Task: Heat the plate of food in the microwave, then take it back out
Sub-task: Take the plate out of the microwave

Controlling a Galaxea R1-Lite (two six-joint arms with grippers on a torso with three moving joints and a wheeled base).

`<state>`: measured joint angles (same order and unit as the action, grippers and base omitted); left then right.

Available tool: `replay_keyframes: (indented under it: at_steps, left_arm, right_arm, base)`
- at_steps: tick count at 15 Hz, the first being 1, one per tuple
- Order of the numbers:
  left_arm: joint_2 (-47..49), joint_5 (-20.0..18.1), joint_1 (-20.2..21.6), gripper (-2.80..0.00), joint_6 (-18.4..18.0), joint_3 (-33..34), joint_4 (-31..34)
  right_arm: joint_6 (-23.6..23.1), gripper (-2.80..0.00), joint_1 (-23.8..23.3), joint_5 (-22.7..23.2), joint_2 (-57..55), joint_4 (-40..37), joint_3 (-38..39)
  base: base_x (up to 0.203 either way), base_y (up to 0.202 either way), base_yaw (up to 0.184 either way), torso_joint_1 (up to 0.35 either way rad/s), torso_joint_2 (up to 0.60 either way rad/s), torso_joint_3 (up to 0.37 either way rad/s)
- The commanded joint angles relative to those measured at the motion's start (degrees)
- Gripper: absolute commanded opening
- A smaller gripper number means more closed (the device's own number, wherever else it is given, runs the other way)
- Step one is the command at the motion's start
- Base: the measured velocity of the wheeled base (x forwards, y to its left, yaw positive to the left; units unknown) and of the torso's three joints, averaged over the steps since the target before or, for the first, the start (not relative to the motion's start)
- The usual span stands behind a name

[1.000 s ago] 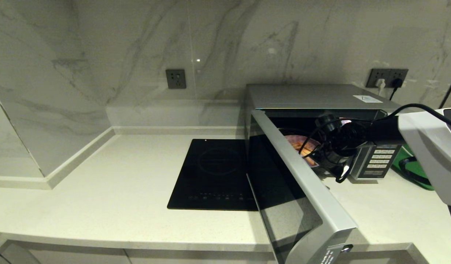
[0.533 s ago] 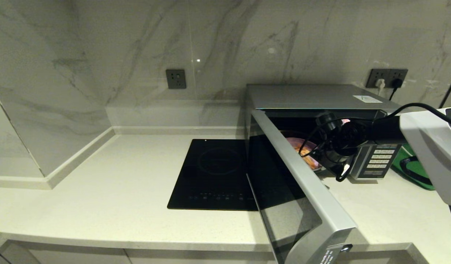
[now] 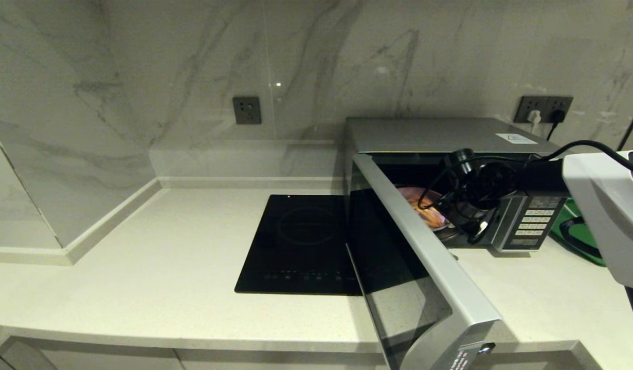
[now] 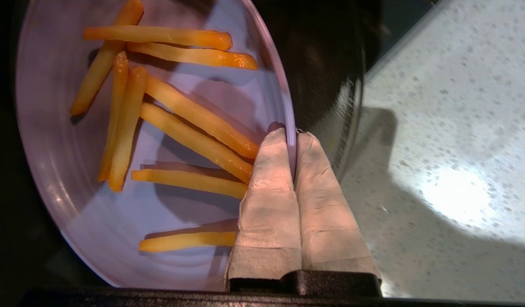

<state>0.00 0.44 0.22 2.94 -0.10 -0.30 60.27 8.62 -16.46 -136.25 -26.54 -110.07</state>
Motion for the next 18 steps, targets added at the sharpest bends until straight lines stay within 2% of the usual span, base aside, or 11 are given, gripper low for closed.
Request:
replay_keyframes:
  at_steps: [1,12,18]
  left_arm:
    - [0.0,0.0,0.0,-2.80,0.1,0.0,0.0]
    - [0.0,0.0,0.0,-2.80,0.1,0.0,0.0]
    - [-0.1,0.0,0.0,-2.80,0.1,0.0,0.0]
  right_arm:
    - [0.5,-2.80,0.1,-0.1,-0.8,0.0,-1.6]
    - [1.4,-2.80,-0.2,0.0,1.1,-0.2,-1.6]
    - [1.5,-2.80,-1.6,1.0,7.2,-0.2,4.0]
  base:
    - [0.000,0.000,0.000,0.000,0.00,0.000]
    - [0.000,0.000,0.000,0.000,0.00,0.000]
    - [0.000,0.000,0.000,0.000,0.00,0.000]
